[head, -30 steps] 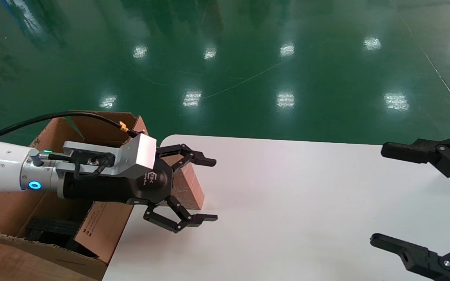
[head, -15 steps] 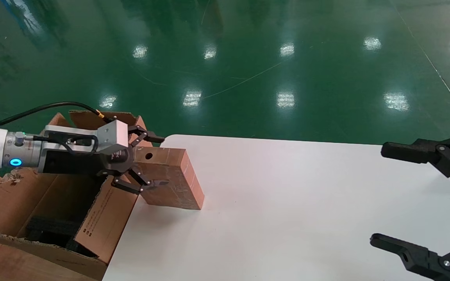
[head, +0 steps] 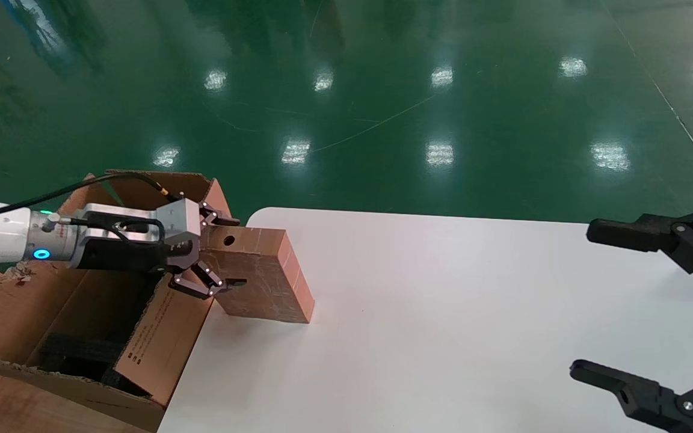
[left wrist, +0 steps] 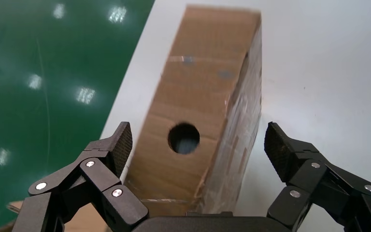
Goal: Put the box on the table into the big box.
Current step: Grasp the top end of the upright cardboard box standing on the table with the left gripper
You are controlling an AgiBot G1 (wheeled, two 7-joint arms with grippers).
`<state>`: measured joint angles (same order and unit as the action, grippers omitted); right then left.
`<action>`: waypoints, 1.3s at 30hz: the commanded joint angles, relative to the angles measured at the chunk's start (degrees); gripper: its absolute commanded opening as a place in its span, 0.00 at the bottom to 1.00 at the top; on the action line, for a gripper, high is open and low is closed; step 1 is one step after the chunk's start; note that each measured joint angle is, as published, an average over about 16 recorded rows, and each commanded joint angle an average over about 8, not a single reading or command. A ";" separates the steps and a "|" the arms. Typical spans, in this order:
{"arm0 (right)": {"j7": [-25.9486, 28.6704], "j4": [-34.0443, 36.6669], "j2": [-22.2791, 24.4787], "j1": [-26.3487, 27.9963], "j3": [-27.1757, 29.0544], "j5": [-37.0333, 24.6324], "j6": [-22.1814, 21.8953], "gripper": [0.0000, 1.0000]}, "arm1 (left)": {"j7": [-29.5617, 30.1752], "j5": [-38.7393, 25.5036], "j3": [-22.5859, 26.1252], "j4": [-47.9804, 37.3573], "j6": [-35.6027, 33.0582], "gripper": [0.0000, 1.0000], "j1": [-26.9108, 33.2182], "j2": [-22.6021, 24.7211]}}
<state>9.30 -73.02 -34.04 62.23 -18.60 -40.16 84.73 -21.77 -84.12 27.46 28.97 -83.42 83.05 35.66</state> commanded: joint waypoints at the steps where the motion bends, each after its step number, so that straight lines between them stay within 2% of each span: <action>1: 0.00 0.00 0.00 0.00 0.00 0.00 0.00 1.00 | -0.98 -0.50 0.24 -1.56 0.37 0.98 0.27 0.46; 2: 0.00 0.00 0.00 0.00 0.00 0.00 0.00 0.93 | -1.28 -0.55 0.28 -2.06 0.25 0.91 0.44 0.57; 8: -0.01 0.00 0.01 0.00 -0.01 0.01 -0.01 0.18 | -2.47 -0.65 0.39 -4.10 -0.83 0.16 1.63 0.82; 9: -0.01 0.00 0.01 0.00 -0.02 0.01 -0.01 0.06 | -2.61 -0.67 0.40 -4.35 -0.97 0.06 1.80 0.84; 10: -0.01 0.00 0.01 0.00 -0.02 0.01 -0.01 0.00 | -2.76 -0.69 0.42 -4.59 -1.09 0.01 1.98 0.86; 39: -0.03 0.00 0.02 0.01 -0.06 0.04 -0.03 0.00 | -5.33 -0.54 0.18 -11.53 -3.13 0.00 6.14 1.12</action>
<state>9.27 -73.02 -34.02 62.24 -18.66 -40.12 84.70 -26.18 -83.80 27.22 17.33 -87.26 89.65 36.77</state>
